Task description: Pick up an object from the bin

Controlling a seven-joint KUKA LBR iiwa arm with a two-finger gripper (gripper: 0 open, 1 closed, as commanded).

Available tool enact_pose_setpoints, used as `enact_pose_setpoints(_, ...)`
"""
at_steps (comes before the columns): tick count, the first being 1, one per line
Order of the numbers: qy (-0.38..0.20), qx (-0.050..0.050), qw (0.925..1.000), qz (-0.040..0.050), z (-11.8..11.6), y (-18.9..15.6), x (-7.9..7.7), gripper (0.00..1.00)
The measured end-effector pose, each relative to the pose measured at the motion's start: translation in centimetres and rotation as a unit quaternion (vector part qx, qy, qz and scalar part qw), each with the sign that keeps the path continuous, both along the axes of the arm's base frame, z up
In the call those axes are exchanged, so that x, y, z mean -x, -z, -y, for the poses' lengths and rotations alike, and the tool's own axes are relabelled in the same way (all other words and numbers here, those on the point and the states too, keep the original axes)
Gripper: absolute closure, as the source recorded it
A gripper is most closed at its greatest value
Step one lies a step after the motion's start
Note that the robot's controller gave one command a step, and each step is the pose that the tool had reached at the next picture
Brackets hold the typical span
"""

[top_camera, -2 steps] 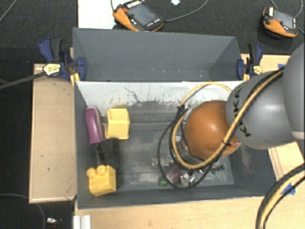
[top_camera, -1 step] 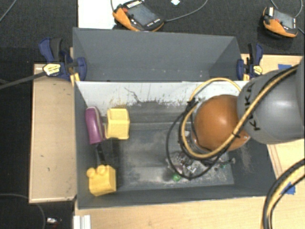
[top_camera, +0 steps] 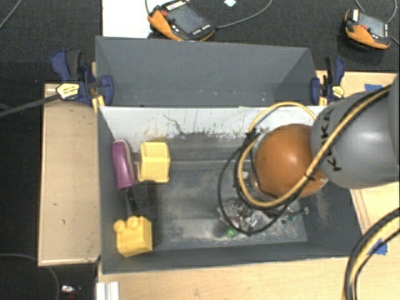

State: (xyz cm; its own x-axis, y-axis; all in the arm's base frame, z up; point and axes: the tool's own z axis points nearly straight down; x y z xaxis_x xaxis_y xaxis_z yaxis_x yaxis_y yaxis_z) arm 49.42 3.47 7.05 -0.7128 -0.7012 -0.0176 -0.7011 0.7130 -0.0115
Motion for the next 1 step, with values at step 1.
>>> enact_pose_setpoints(1,0.001,0.0,1.0,-0.0033,-0.04,-3.98,0.2,1.0)
